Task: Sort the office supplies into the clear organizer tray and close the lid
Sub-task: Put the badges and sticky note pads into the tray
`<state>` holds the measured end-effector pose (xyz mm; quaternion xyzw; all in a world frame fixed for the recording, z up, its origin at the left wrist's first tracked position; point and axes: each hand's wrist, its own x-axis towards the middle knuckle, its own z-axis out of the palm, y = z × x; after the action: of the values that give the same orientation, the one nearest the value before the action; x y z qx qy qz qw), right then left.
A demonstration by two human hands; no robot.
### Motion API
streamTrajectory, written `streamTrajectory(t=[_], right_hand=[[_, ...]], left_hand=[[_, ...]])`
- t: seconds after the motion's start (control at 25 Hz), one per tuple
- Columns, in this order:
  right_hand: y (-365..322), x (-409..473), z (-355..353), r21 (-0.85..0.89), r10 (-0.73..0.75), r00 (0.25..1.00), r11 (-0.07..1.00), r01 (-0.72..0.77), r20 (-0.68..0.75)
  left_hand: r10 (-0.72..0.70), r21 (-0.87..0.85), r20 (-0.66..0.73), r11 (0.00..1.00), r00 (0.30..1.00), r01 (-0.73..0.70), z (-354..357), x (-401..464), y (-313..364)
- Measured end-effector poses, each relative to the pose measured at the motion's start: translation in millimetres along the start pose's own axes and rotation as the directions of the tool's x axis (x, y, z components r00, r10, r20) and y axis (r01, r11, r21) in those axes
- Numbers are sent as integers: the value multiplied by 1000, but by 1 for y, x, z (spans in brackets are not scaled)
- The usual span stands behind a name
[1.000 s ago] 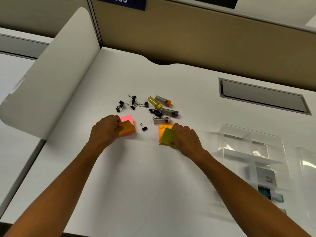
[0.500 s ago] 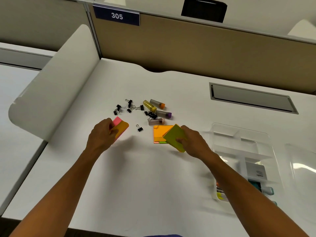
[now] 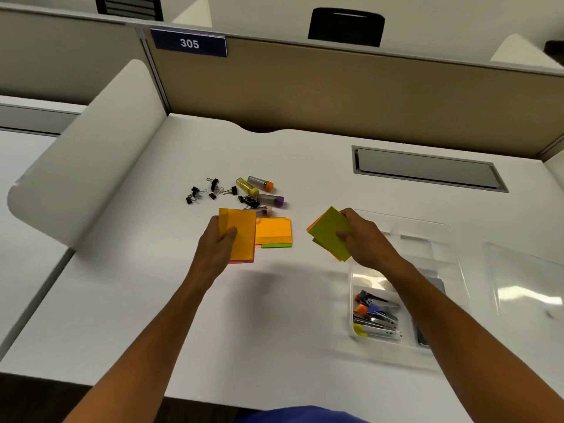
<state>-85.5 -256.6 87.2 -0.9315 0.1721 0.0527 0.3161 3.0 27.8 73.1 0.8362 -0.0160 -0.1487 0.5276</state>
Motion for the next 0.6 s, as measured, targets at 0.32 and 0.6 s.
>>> streamTrajectory(t=[0.32,0.6], right_hand=[[48,-17,-53,-86,33,999,996,-32,3],[89,-23,-59,-206,41,992,978,-14,124]], left_hand=[[-10,-43,54,999,998,13,62,-33,29],[11,17,89,1000,996,-12,94,-48,42]])
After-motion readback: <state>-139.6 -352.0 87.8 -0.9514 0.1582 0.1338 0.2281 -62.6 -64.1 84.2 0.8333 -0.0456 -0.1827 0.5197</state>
